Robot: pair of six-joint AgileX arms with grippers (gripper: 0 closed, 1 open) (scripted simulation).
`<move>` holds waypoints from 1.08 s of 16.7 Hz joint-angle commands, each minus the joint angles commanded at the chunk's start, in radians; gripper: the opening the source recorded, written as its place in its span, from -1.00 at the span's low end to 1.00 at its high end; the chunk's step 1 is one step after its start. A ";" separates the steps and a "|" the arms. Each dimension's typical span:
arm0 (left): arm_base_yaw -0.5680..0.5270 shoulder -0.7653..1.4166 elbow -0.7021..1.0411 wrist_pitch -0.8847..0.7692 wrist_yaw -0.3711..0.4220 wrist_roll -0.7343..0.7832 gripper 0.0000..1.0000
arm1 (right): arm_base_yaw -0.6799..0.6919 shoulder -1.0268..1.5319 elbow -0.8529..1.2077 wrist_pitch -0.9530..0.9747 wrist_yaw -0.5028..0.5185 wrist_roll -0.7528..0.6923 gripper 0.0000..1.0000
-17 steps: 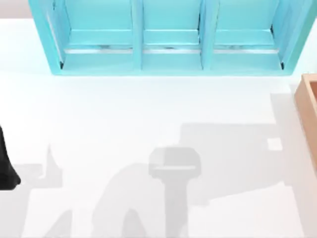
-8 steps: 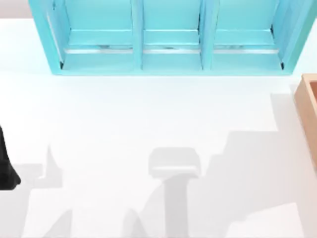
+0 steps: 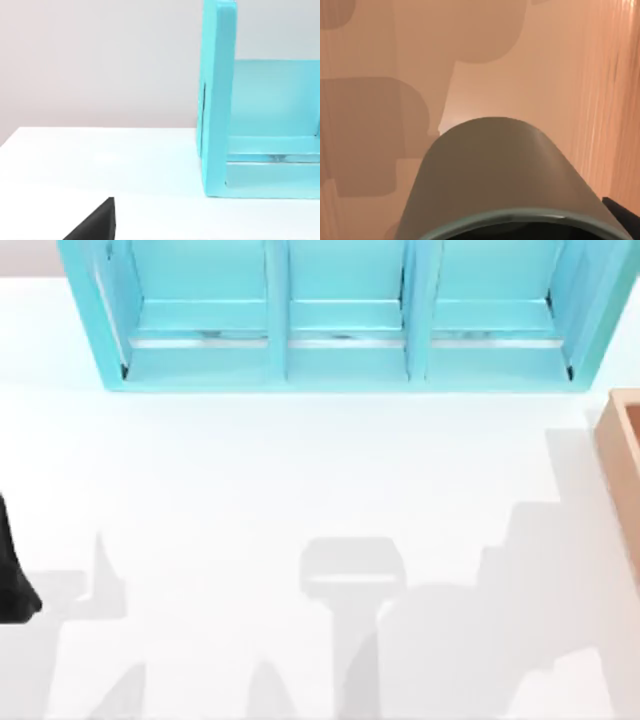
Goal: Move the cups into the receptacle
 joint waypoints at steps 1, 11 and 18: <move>0.000 0.000 0.000 0.000 0.000 0.000 1.00 | 0.003 0.003 -0.029 0.029 0.000 0.002 -1.00; 0.000 0.000 0.000 0.000 0.000 0.000 1.00 | 0.005 0.008 -0.056 0.056 0.000 0.004 -0.25; 0.000 0.000 0.000 0.000 0.000 0.000 1.00 | 0.005 0.008 -0.056 0.056 0.000 0.004 0.81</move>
